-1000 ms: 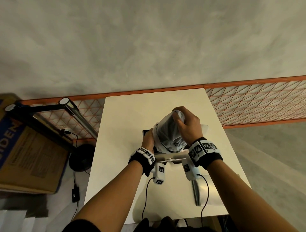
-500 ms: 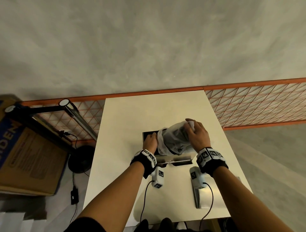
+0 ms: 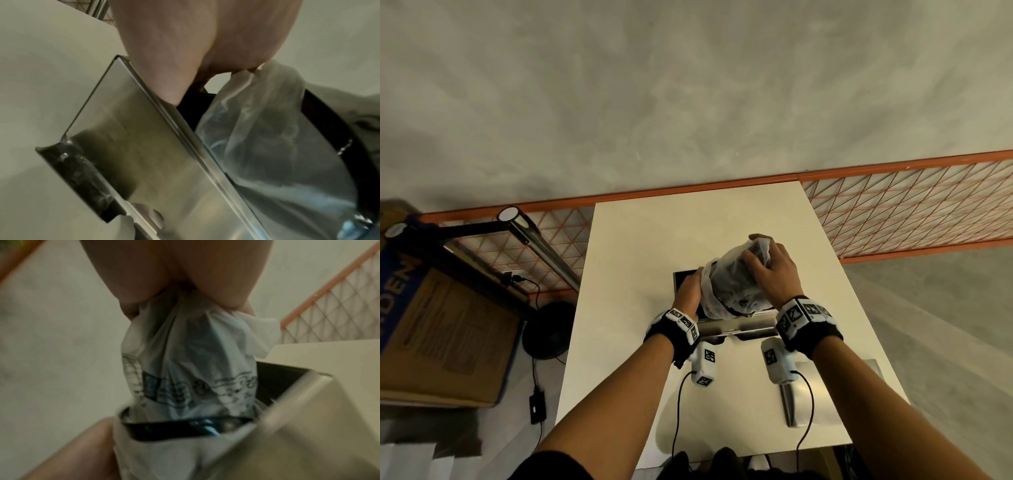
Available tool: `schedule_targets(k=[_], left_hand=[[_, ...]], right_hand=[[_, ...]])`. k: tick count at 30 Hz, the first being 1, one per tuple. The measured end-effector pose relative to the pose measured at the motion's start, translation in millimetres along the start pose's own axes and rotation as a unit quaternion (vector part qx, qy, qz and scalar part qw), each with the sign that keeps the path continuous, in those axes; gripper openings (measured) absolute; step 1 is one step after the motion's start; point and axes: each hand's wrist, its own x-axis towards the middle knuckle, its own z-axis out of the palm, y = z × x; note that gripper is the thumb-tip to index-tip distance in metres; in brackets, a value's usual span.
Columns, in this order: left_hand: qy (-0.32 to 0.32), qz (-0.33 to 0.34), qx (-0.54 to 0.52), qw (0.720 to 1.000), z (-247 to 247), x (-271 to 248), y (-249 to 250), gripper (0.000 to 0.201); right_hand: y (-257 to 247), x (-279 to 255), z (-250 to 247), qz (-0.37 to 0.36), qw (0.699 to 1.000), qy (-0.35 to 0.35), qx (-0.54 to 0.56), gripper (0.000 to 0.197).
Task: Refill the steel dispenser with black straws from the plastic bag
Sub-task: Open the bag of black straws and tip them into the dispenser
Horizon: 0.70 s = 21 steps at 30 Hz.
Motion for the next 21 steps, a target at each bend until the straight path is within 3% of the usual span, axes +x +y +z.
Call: schedule_targets(k=[3, 6, 11, 16, 19, 21], left_hand=[[-0.049, 0.039, -0.061, 0.996, 5, -40, 17, 0.045], [-0.049, 0.043, -0.089, 0.994, 3, -44, 16, 0.037], [-0.027, 0.02, -0.084, 0.996, 3, -27, 11, 0.044], [0.044, 0.017, 0.001, 0.999, -9, 45, -30, 0.058], [0.087, 0.043, 0.077, 0.992, -2, 19, -17, 0.076], [0.093, 0.062, 0.122, 0.986, 6, -14, 3, 0.071]], right_hand=[[-24, 2, 0, -0.074, 0.997, 0.02, -0.019, 0.029], [-36, 2, 9, -0.119, 0.992, 0.014, -0.047, 0.029], [-24, 7, 21, -0.079, 0.994, 0.016, -0.073, 0.022], [-5, 9, 15, -0.04, 0.994, 0.029, -0.094, 0.033], [11, 6, 12, -0.003, 0.993, 0.022, -0.117, 0.044], [16, 3, 10, 0.006, 0.992, 0.022, -0.125, 0.043]])
